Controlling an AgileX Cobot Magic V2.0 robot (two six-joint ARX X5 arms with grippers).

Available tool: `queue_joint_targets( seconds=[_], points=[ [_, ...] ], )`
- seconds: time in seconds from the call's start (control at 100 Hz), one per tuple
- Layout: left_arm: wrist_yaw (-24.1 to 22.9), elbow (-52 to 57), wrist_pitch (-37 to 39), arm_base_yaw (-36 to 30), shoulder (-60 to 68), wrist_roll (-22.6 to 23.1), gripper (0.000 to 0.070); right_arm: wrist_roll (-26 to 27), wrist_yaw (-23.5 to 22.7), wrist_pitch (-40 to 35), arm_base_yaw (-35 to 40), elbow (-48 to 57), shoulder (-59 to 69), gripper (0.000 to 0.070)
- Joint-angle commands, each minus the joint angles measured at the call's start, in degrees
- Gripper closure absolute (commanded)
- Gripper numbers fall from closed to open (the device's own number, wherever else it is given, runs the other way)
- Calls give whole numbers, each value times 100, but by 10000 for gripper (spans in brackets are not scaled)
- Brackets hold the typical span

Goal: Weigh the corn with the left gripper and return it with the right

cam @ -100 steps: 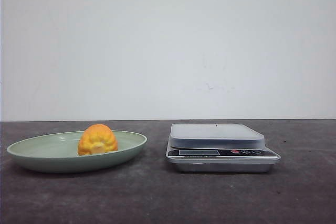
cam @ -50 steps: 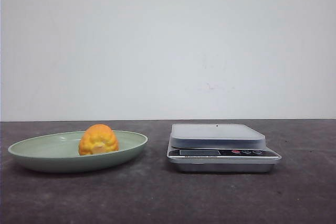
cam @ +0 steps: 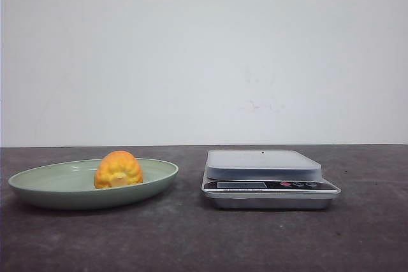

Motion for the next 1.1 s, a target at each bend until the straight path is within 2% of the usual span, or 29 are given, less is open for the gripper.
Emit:
queue_joint_targets(
  seconds=[0.0, 0.08, 0.38, 1.09],
  points=[
    [129, -155, 164, 13, -13, 92, 700, 61, 11, 61, 20, 74, 17, 688],
    [197, -365, 339, 13, -13, 52, 700, 59, 11, 61, 20, 74, 17, 688],
    [317, -363, -286, 15, -13, 72, 700, 59, 11, 63, 20, 74, 17, 688],
    [315, -363, -260, 15, -9, 74, 700, 59, 11, 63, 20, 74, 17, 688]
  ],
)
